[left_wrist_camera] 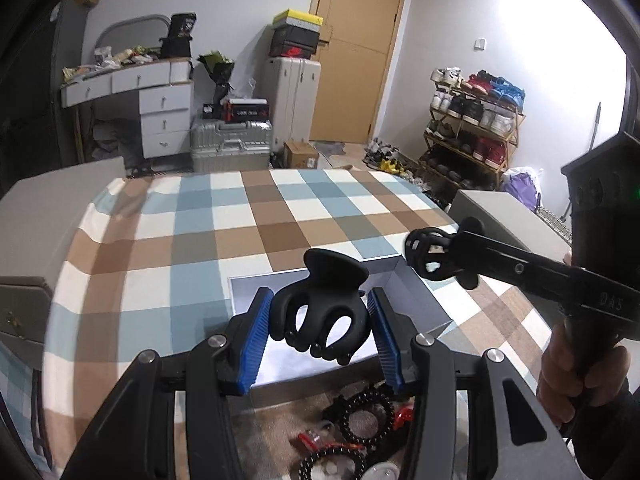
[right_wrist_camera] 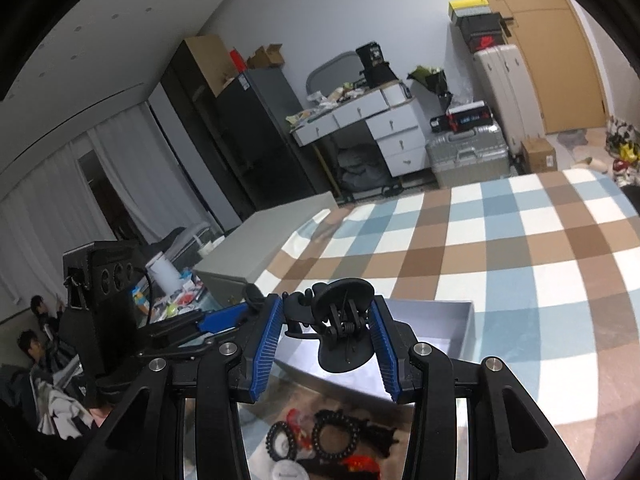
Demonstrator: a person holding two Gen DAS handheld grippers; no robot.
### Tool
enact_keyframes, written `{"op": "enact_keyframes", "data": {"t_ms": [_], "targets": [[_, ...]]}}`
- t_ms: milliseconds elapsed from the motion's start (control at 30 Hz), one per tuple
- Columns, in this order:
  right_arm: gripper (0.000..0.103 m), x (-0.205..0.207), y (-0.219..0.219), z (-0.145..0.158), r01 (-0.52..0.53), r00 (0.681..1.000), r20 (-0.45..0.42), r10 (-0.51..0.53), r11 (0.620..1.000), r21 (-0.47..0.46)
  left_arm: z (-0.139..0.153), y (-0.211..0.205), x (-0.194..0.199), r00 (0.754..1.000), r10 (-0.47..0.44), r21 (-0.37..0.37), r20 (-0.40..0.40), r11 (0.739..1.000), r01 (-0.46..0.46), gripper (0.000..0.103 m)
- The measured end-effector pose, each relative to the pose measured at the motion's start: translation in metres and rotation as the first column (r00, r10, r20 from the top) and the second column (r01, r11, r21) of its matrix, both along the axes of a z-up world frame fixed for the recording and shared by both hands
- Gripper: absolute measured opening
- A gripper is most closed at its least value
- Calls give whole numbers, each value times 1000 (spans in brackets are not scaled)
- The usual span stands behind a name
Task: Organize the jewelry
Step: 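Lift both held claw clips and carry them over the grey box, then lower both claw clips into the box and open both tools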
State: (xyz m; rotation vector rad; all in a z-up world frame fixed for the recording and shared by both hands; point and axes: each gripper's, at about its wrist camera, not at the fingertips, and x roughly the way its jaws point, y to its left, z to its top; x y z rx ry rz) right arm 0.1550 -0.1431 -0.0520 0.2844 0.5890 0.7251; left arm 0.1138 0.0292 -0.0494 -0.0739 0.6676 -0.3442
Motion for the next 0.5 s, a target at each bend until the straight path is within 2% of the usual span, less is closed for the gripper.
{"op": "enact_keyframes", "data": {"t_ms": [267, 500], "targets": [[43, 27, 8, -27, 9, 995, -99, -12, 999, -37, -12, -6, 18, 998, -35, 0, -58, 999, 35, 43], [43, 38, 8, -38, 16, 990, -136, -23, 999, -50, -20, -10, 28, 994, -43, 11, -98, 999, 45, 43]]}}
